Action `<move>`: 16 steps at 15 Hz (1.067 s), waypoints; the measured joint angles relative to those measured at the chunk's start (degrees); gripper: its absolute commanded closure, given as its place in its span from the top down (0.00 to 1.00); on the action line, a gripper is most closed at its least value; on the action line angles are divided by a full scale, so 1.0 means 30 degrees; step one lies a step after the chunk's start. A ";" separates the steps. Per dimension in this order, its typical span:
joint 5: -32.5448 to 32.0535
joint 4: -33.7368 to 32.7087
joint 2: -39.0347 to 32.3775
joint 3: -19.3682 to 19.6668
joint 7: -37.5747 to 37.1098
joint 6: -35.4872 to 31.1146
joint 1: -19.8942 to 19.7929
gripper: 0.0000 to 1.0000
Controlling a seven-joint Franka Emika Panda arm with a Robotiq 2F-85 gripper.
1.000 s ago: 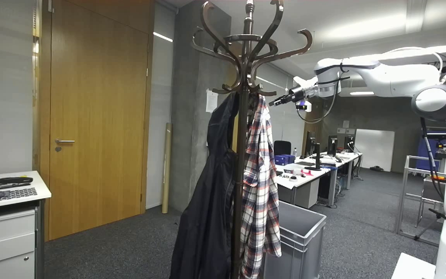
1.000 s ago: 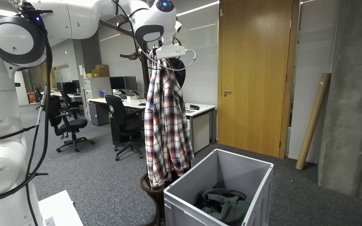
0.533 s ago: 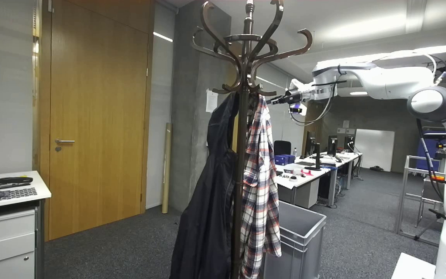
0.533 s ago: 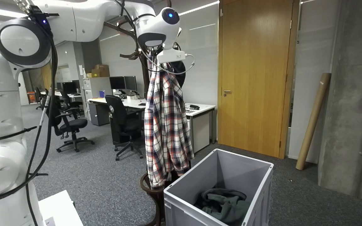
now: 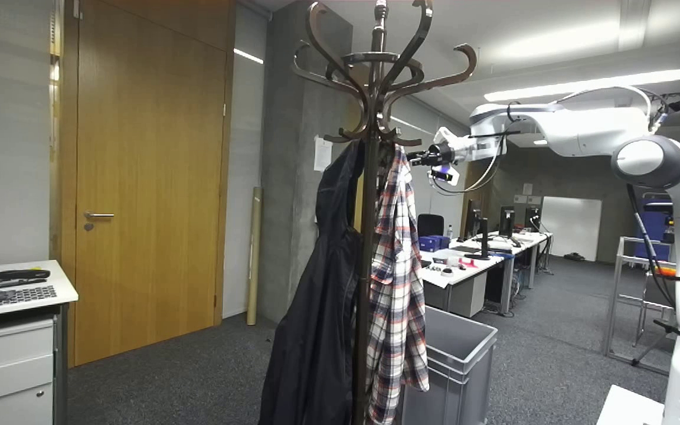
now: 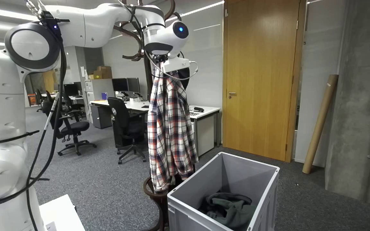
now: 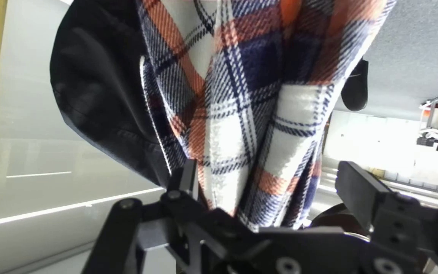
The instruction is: Take the shirt off of the coat hanger and put them into the laundry basket
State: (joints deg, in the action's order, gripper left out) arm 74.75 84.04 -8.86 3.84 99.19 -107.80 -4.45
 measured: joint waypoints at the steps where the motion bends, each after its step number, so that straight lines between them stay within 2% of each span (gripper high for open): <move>1: 0.0143 0.0000 -0.0064 -0.0001 0.0361 0.0147 -0.0001 0.69; 6: 0.0573 0.0000 -0.0295 0.0000 0.1826 0.0670 -0.0032 0.31; 10: 0.0781 -0.0001 -0.0330 0.0000 0.2001 0.0671 -0.0042 0.01; 16: 0.0774 -0.0012 -0.0337 0.0042 0.1746 0.0275 -0.0049 0.02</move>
State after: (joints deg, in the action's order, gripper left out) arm 77.08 84.01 -9.87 3.97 104.43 -106.97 -4.60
